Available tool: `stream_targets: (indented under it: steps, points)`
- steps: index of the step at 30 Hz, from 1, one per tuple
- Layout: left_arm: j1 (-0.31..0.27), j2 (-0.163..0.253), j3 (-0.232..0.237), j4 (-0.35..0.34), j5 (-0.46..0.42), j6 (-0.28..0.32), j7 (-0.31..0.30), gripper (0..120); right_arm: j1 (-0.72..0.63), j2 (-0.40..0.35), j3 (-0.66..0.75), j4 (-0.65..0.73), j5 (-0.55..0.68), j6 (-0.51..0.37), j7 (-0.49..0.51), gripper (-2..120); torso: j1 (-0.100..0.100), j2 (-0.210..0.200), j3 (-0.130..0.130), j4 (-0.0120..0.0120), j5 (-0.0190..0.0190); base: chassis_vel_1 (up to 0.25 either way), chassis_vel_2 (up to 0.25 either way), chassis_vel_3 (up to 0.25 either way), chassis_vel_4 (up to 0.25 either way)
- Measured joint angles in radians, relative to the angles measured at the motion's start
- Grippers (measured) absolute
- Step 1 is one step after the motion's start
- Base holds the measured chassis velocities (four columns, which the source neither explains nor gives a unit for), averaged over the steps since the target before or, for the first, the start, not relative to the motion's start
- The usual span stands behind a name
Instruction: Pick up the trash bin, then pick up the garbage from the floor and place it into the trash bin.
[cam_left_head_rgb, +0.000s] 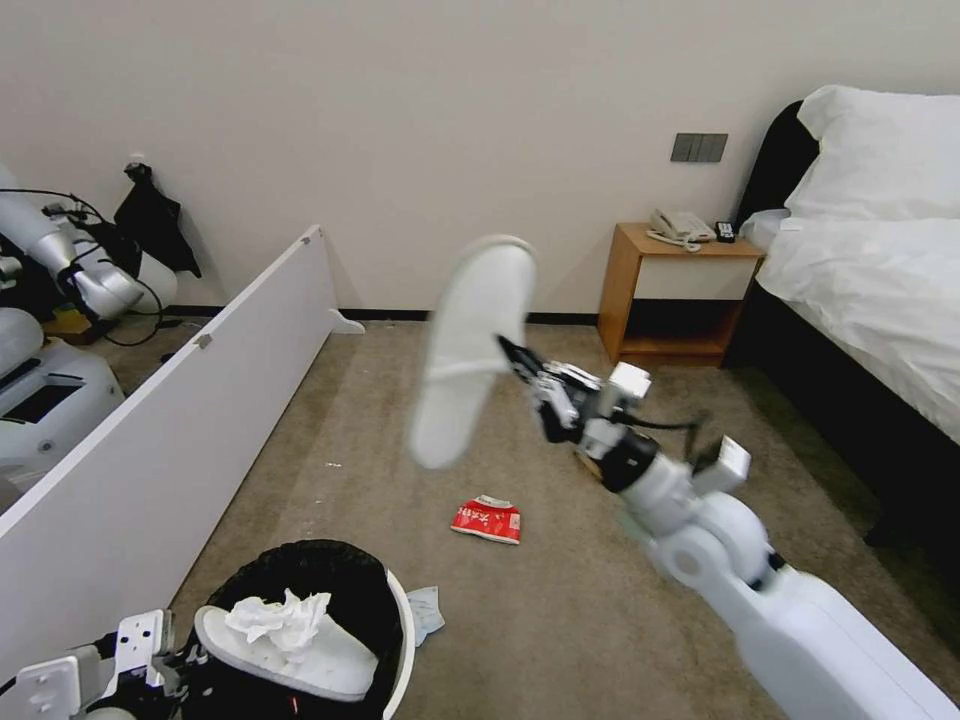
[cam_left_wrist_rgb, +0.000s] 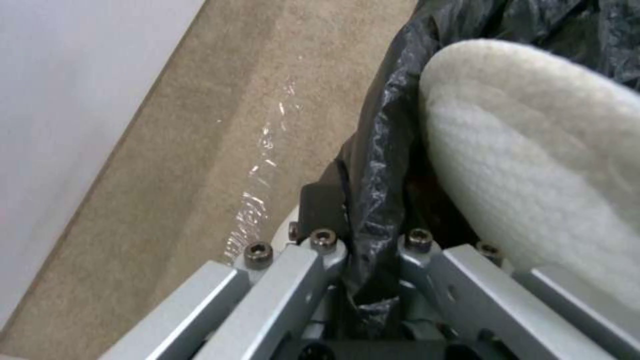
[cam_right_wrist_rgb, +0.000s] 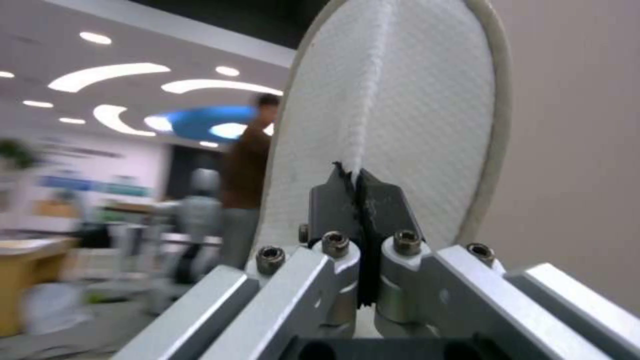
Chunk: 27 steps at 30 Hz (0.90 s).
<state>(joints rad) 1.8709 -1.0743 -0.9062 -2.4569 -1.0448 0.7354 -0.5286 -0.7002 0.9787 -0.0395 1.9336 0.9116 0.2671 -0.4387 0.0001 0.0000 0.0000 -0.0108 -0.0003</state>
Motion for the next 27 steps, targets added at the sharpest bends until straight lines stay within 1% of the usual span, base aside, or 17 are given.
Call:
stream_targets:
  steps: [2,3,6,7,9,11,15,27]
  points:
    - [0.005,0.002,-0.001,0.001,-0.002,0.000,0.000,2,0.078,0.053,-0.106,-0.042,-0.007,0.024,-0.081,0,0.000,0.000,0.000,-0.0002,0.0000,0.000,0.000,0.000,0.000]
    - [0.005,0.002,-0.001,0.001,-0.002,0.000,0.000,2,0.078,0.053,-0.106,-0.042,-0.007,0.024,-0.081,0,0.000,0.000,0.000,-0.0002,0.0000,0.000,0.000,0.000,0.000]
    - [0.007,0.005,-0.003,0.000,-0.010,0.000,0.000,2,0.147,0.119,-0.222,-0.070,-0.014,0.039,-0.110,0,0.000,0.000,0.000,-0.0005,0.0001,0.000,0.000,0.000,0.000]
    - [0.007,0.005,-0.003,0.000,-0.010,0.000,0.000,2,0.147,0.119,-0.222,-0.070,-0.014,0.039,-0.110,0,0.000,0.000,0.000,-0.0005,0.0001,0.000,0.000,0.000,0.000]
    - [0.010,0.005,-0.001,-0.001,-0.010,0.000,0.000,2,0.168,0.153,-0.264,-0.088,-0.018,0.046,-0.119,0,0.000,0.000,0.000,-0.0002,0.0000,0.000,0.000,0.000,0.000]
    - [0.011,0.006,-0.001,-0.001,-0.009,0.000,0.000,2,0.175,0.161,-0.288,-0.093,-0.023,0.048,-0.123,0,0.000,0.000,0.000,0.0002,0.0000,0.000,0.000,0.000,0.000]
    - [0.011,0.014,-0.002,-0.001,-0.019,0.000,-0.001,2,0.175,0.168,-0.333,-0.097,-0.041,0.048,-0.125,0,0.000,0.000,0.000,-0.0005,0.0002,0.000,0.000,0.000,0.000]
    - [0.003,0.029,-0.005,-0.001,-0.038,0.000,-0.008,2,0.166,0.167,-0.361,-0.115,-0.065,0.052,-0.141,0,0.000,0.000,0.000,-0.0003,0.0002,0.000,0.000,0.000,0.000]
